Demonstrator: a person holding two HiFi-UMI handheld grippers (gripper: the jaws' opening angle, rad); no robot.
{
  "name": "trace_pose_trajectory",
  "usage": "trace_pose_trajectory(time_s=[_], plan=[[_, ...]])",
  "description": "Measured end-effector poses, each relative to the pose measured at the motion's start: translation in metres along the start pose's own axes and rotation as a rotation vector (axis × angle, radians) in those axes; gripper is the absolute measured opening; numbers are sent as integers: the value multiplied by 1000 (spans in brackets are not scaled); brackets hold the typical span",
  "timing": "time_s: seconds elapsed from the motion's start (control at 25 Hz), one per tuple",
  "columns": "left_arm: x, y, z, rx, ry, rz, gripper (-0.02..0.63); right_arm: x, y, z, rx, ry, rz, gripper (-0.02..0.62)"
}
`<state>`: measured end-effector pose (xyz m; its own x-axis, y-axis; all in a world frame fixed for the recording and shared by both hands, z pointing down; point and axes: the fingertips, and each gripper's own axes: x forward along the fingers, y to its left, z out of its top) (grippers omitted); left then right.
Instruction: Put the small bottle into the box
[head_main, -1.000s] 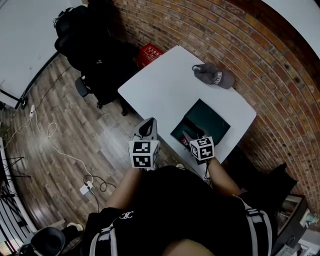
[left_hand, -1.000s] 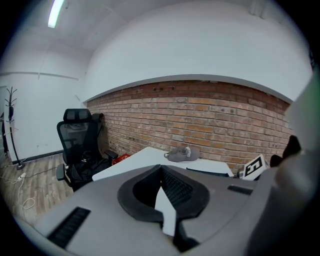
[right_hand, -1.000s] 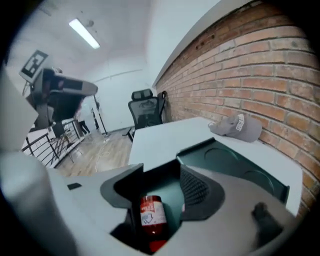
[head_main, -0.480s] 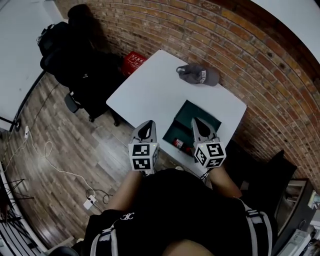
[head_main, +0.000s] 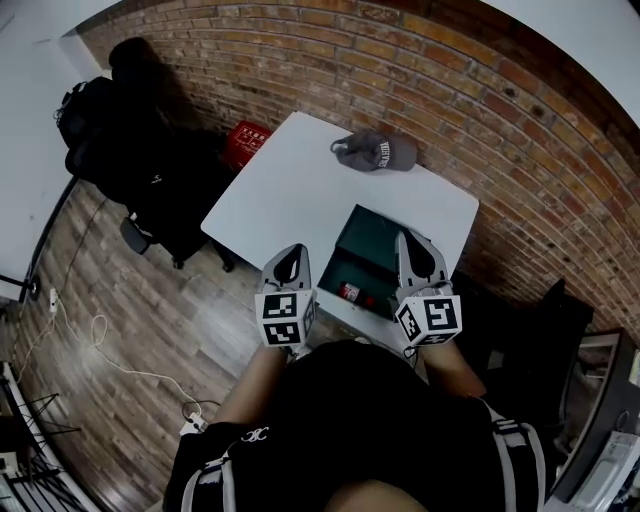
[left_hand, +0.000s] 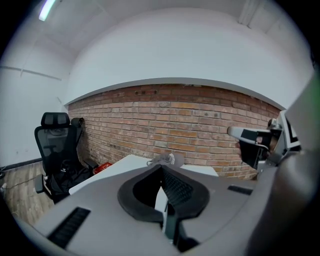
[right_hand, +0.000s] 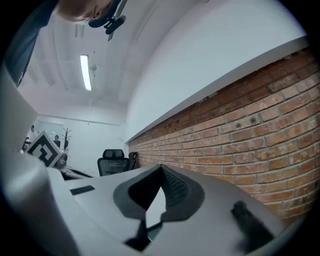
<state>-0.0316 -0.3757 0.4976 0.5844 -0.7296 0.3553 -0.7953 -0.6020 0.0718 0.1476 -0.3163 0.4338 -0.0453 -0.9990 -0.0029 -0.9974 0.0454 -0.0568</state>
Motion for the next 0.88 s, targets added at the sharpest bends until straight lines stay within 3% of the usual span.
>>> trace_pose_trajectory(time_s=[0.36, 0.88], plan=[[3, -5, 2, 9, 1, -24, 12, -1, -6, -9, 19, 32, -27, 29], [6, -4, -6, -8, 27, -37, 12, 5, 1, -18, 23, 68, -1, 29]])
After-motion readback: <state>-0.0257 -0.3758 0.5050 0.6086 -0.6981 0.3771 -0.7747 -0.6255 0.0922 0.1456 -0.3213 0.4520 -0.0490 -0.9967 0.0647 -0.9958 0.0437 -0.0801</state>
